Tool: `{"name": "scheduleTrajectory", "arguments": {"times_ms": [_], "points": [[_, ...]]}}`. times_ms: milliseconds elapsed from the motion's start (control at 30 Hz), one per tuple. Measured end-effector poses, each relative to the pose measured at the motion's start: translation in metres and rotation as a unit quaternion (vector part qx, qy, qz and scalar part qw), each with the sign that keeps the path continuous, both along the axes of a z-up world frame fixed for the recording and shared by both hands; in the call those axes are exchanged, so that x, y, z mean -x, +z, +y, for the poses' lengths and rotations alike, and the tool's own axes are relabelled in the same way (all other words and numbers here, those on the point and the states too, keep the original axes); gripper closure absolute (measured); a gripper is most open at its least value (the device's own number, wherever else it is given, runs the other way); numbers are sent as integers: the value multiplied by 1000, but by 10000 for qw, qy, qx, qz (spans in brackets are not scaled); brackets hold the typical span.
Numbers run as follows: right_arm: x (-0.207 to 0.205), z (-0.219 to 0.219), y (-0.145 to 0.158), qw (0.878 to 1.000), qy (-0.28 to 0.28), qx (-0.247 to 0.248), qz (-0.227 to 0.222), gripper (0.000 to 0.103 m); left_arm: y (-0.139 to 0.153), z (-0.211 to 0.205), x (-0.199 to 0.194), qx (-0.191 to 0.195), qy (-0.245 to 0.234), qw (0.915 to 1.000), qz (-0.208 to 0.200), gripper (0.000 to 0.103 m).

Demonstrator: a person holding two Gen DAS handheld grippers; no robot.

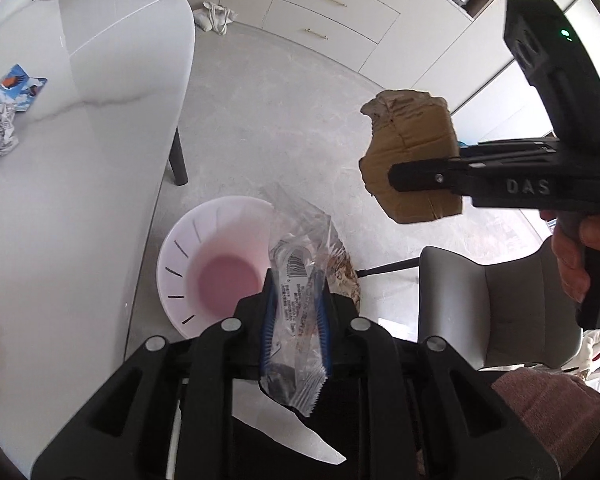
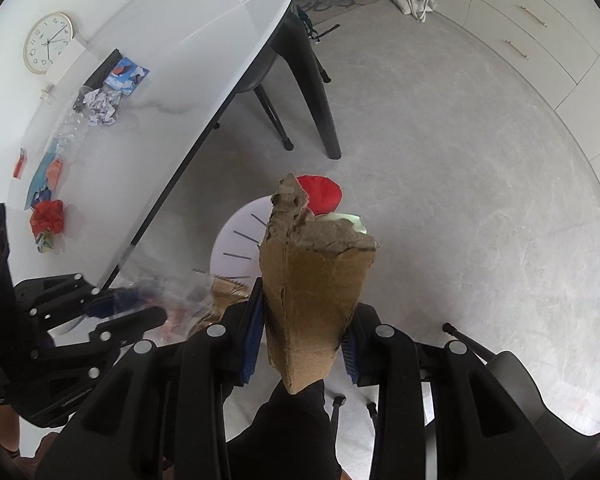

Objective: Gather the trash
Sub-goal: 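Carry both items to the white bin and open both tools over it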

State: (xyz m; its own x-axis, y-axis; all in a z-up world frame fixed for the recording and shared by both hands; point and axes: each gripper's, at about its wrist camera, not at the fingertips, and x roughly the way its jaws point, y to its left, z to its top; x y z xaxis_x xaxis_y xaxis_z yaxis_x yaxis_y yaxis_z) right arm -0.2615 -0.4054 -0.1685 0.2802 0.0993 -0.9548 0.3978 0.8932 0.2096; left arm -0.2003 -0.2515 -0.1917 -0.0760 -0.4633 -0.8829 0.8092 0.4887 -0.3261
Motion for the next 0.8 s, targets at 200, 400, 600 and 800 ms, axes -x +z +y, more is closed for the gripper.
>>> {"name": "scheduleTrajectory", "arguments": {"times_ms": [200,400,600,800], "points": [[2,-3,-4,9999,114,-125,-36,69,-2,5,-8,-152,264,9994,-154,52],[-7,3,-10,9995,258,-203,-33,68,18,24,-7,-120,665,9974,-243,28],[-14,16,-21,9987,439,-242,25,66,57,60,-21,16,1363,9894,-498,14],[-24,37,-49,9964,785,-221,222,42,89,108,-41,-38,2299,9706,-710,10]]}}
